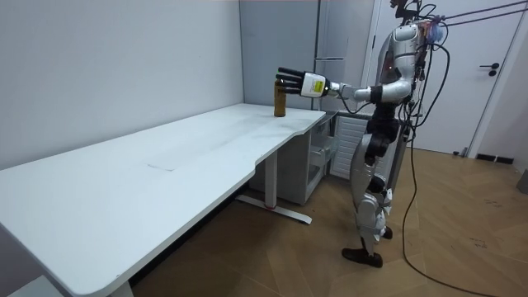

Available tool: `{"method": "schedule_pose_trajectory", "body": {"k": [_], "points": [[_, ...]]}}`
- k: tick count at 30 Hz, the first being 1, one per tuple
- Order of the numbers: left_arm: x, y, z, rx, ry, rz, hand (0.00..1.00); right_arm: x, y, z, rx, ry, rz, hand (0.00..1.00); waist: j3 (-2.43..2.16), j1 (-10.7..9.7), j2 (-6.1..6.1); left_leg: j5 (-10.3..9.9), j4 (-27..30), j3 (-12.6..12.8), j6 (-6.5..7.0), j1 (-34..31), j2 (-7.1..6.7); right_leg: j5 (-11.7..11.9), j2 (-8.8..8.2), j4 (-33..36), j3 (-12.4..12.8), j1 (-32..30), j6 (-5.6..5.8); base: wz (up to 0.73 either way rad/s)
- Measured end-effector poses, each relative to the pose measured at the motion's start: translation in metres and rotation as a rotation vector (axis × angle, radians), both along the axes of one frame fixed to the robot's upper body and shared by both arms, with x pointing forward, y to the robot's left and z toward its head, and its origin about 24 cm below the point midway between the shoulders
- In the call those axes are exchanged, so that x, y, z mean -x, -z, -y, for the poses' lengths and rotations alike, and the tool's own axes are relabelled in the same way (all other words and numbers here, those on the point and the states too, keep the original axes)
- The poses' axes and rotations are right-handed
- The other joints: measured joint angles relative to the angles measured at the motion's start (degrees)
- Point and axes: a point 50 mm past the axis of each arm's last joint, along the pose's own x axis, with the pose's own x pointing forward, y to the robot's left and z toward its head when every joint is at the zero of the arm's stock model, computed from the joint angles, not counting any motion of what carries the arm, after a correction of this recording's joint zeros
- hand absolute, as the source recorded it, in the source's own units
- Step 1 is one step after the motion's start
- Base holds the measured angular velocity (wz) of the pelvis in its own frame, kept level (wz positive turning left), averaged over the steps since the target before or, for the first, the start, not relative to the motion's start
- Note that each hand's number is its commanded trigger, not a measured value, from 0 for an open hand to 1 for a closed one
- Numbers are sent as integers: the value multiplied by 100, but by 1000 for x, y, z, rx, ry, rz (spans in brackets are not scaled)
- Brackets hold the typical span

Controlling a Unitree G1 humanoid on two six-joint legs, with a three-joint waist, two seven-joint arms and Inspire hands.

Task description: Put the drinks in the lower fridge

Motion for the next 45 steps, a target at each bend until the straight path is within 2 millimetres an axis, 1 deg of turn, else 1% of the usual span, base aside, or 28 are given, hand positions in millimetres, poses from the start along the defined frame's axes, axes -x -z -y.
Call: {"method": "schedule_pose_trajectory", "body": {"k": [2, 5, 8, 10, 12, 13, 14, 17, 20, 23, 25, 28, 33, 34, 35, 40, 42, 43, 45], "points": [[-6, -4, 3, -1, 28, 21, 0, -4, 0, 0, 3, -31, 2, 0, 2, -27, -8, 0, 0, 6, 0, 1, 0, 0, 0, 4, 19, -14, 0, 0], [-11, -8, 6, -6, 59, 39, 0, -15, -1, -1, 2, -76, 17, 0, 3, -82, -22, 0, 2, 13, 0, 11, 0, 0, 0, 4, 43, -14, 0, -1], [-16, -11, 8, -8, 80, 54, 0, -20, -1, -1, 6, -104, 24, 0, 3, -110, -33, 1, 5, 16, 1, 21, 0, 0, 1, 2, 74, -9, 0, -2], [-20, -16, 9, -12, 100, 74, 0, -21, -1, -2, 4, -114, 24, 0, 23, -104, -66, 1, 6, 19, 1, 27, 1, 0, 0, 2, 64, -4, -1, 0], [-22, -16, 10, -9, 108, 76, 0, -20, -1, -2, -3, -115, 24, 0, 39, -115, -86, 1, 3, 20, 1, 57, 0, 1, 0, 0, 89, 28, 0, 0], [-22, -16, 11, -10, 121, 75, 0, -18, 0, -3, -5, -114, 20, 0, 63, -116, -102, 1, 3, 26, 1, 98, 1, 1, 2, -2, 111, 62, 0, -4], [-23, -16, 12, 7, 135, 79, 0, -18, 0, -2, -5, -114, 16, 0, 54, -113, -89, 1, 2, 32, 1, 101, 4, 1, 4, 1, 126, 60, 0, -4], [-29, -13, 15, 66, 179, 71, 0, -17, 0, -3, -6, -111, 12, 0, 53, -118, -61, 0, 2, 32, 2, 99, 5, 1, 10, 5, 153, 57, -1, -1], [-33, -3, 17, 142, 224, 30, 0, -14, 0, -3, -15, -103, -5, 0, 44, -144, -18, 0, -1, 46, 3, 105, 19, 19, 20, 10, 173, 52, -6, -3], [-34, 4, 17, 180, 249, 1, 0, -13, 0, -2, -14, -97, -7, 0, 7, -225, 55, 0, -5, 81, 2, 106, 32, 29, 29, 11, 210, 28, -13, -7], [-34, 7, 16, 199, 268, -13, 0, -12, 0, -2, -13, -95, -8, 0, -25, -256, 110, 0, -25, 147, 1, 114, 45, 32, 38, 16, 303, -19, -18, -15], [-35, 7, 14, 199, 288, -32, 0, -10, 1, -2, -17, -91, -20, 0, -28, -291, 119, 0, -35, 188, 1, 139, 49, 33, 39, 15, 327, -28, -18, -9], [-36, 9, 12, 191, 310, -67, 0, -10, 1, -1, -8, -86, -33, 0, -18, -362, 119, 1, -82, 277, 1, 204, 66, 35, 50, 20, 402, -26, -20, -9], [-36, 10, 12, 193, 312, -76, 0, -10, 0, 0, -3, -85, -33, 0, -25, -392, 145, 1, -83, 281, 1, 203, 67, 37, 51, 20, 404, -27, -20, 0], [-36, 10, 13, 196, 313, -81, 0, -10, 0, 1, 3, -85, -33, 0, -9, -421, 137, 1, -88, 287, 1, 204, 71, 38, 53, 20, 406, -28, -21, 0], [-37, 12, 13, 201, 330, -98, 0, -9, 0, 2, 10, -79, -51, 0, 6, -443, 158, 2, -122, 321, -3, 212, 88, 43, 69, 15, 422, -41, -29, 0], [-41, 13, 14, 205, 332, -103, 0, -9, 0, 3, 11, -81, -57, 0, 6, -452, 170, 2, -128, 329, -3, 210, 88, 44, 71, 15, 439, -55, -29, 0], [-45, 13, 13, 222, 334, -100, 0, -9, 0, 3, 10, -85, -59, 0, -19, -443, 218, 2, -126, 331, -3, 205, 89, 44, 73, 17, 452, -64, -29, 0], [-53, 11, 10, 246, 335, -96, 0, -10, 0, 2, 9, -91, -61, 0, -13, -443, 210, 3, -126, 343, -4, 205, 90, 45, 74, 19, 470, -73, -31, -4]]}}
